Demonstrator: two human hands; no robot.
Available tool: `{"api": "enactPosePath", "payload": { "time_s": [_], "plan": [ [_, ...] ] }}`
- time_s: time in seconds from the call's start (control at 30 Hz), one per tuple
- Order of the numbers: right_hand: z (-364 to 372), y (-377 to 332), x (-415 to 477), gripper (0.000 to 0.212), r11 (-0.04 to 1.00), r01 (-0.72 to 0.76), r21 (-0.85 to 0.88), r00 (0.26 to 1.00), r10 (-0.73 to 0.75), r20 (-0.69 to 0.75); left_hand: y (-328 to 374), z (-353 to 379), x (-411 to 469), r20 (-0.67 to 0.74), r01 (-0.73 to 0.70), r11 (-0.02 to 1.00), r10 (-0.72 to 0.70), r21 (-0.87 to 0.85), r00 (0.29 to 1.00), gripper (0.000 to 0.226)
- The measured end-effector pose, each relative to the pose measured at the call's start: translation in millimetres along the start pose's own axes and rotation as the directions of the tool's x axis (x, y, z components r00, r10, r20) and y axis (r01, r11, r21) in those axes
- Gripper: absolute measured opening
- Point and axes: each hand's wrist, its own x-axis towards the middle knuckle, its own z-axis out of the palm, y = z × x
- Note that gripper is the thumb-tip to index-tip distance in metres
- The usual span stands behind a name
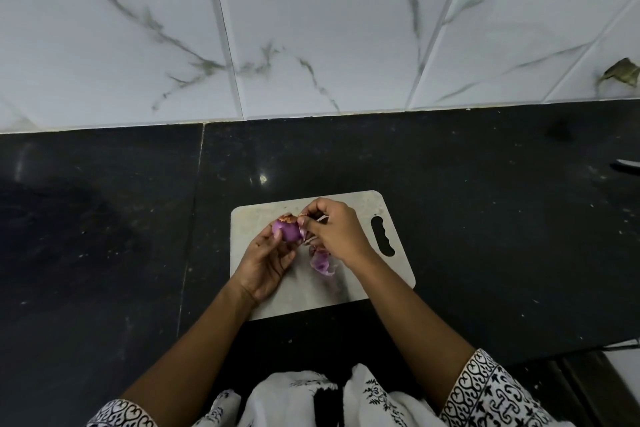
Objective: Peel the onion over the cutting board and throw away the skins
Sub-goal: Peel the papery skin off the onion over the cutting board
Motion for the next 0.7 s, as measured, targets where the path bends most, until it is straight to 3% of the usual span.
{"api": "enactPosePath", "payload": {
  "time_s": [0.1, 0.27, 0.53, 0.7],
  "plan": [
    [0, 1, -2, 0.005, 0.993, -0.044, 0.105, 0.999, 0.045, -0.004, -1, -5, 1, 0.0, 0.01, 0.999, -0.01, -0.051, 1.0, 0.06],
    [-1, 4, -3, 0.005, 0.934, -0.165, 0.317, 0.986, 0.166, 0.023, -1, -6, 3, 0.002, 0.031, 0.996, -0.031, -0.085, 1.0, 0.061],
    [-5, 11, -4, 0.004, 0.897, -0.2, 0.394, 0.977, 0.213, 0.011, -1, -6, 2, 0.0, 0.061, 0.99, -0.062, -0.125, 0.998, 0.067],
    [-8, 5, -6, 0.006, 0.815, -0.226, 0.534, 0.967, 0.254, 0.022, 1, -7, 2, 0.029, 0.088, 0.988, -0.085, -0.13, 0.996, 0.068]
  ]
}}
